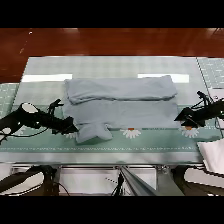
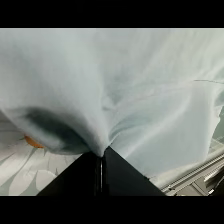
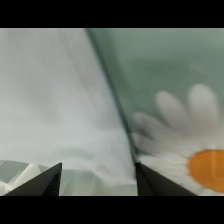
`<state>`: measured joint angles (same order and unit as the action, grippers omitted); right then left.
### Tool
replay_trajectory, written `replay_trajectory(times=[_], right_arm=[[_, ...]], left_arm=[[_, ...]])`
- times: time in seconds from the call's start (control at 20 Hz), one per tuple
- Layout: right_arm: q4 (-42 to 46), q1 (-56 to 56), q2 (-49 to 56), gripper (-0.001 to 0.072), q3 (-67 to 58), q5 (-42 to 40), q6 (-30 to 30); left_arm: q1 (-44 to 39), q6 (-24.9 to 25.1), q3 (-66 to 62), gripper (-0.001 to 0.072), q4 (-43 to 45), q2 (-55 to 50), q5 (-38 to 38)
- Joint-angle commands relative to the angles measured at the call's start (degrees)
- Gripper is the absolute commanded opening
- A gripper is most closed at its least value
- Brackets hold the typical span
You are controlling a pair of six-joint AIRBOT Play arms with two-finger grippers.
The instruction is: Fold the shirts.
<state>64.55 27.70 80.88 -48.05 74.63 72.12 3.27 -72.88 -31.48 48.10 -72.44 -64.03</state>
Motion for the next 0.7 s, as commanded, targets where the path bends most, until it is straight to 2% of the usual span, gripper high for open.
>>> replay_trajectory(times=[0.0, 0.1, 0.25, 0.35, 0.5, 0.65], right_arm=[[-0.2, -4.2, 0.1, 0.0471, 3.1, -8.5, 2.6], [0.0, -5.4, 0.0, 0.0013, 2.2, -9.0, 2.8], [-0.9, -5.3, -3.3, 0.0017, -3.0, -8.2, 2.4], [-4.9, -5.5, -6.4, 0.0016, -8.0, -10.2, 2.0], [-13.3, -8.0, -7.1, 0.0015, -14.6, -18.8, 0.9], [-14.7, -13.5, -3.8, 0.0015, -18.1, -28.9, 1.1]], left_arm=[[0.1, 0.5, -0.7, 0.0036, -0.2, 0.0, -0.1], [0.1, 0.4, -3.2, 0.0036, -0.1, 0.3, -0.3], [1.9, 1.9, -13.0, 0.0036, -0.2, 1.4, -3.9], [4.0, 1.9, -22.5, 0.0036, -0.7, 1.5, -6.2], [4.9, 1.9, -33.5, 0.0037, -0.8, 0.7, -2.7], [4.6, 1.9, -39.3, 0.0036, -3.3, -4.7, -0.3]])
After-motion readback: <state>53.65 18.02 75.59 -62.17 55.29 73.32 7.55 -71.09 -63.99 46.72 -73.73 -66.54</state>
